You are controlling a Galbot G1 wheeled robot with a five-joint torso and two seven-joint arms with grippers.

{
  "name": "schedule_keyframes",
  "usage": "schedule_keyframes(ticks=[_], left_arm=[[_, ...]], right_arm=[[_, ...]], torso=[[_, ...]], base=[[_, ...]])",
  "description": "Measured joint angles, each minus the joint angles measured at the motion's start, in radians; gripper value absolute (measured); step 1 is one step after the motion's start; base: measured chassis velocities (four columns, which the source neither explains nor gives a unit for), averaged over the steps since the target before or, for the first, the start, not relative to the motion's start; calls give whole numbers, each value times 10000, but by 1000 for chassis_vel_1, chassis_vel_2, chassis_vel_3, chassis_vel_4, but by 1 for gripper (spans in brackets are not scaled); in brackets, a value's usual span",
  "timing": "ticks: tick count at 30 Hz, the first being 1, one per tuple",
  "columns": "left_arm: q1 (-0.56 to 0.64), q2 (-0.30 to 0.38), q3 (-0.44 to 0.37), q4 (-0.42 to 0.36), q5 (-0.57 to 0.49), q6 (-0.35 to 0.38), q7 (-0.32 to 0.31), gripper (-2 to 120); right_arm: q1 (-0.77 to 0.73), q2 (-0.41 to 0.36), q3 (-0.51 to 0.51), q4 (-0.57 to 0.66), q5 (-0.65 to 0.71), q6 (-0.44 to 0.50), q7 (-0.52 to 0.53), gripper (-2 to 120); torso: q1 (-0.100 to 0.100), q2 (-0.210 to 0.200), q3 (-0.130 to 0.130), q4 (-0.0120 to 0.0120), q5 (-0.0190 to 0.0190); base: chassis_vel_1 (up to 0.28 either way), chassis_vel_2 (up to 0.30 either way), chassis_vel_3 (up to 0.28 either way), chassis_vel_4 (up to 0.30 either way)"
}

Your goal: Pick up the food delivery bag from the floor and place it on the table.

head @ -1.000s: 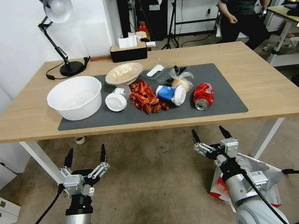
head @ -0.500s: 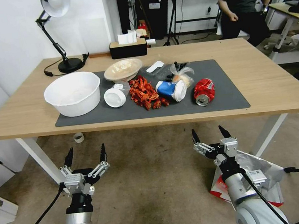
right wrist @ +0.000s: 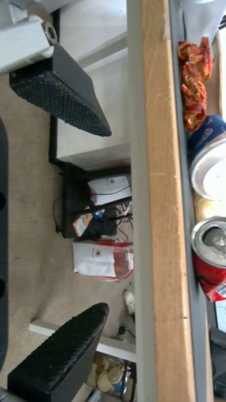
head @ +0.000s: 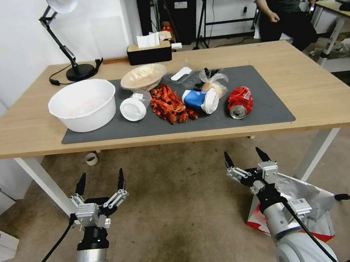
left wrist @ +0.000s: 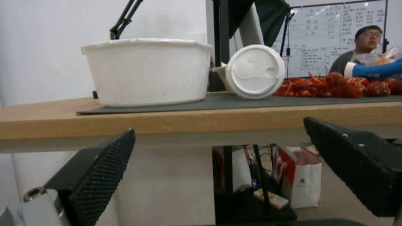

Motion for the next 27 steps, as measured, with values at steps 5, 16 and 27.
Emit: schedule_keyframes(ticks=[5,16,27], left_arm=[[3,0,-1,10,26,0,8,100],[48,-12,-12,24,47,-35,31,100],[59,-14,-8,24,63,-48,48,100]], right_arm=[[-5,0,-1,-6,-2,-2,5,100],[-32,-1,0,-6,-4,-2,-1,100],[-39,36,-3,-16,-6,4,-28,100]], torso=[[-81,-197,-121,0,0],[-257,-630,-379,0,0],[-399,-1006,-612,0,0]], base=[[0,0,0,0],[0,0,0,0],[0,0,0,0]])
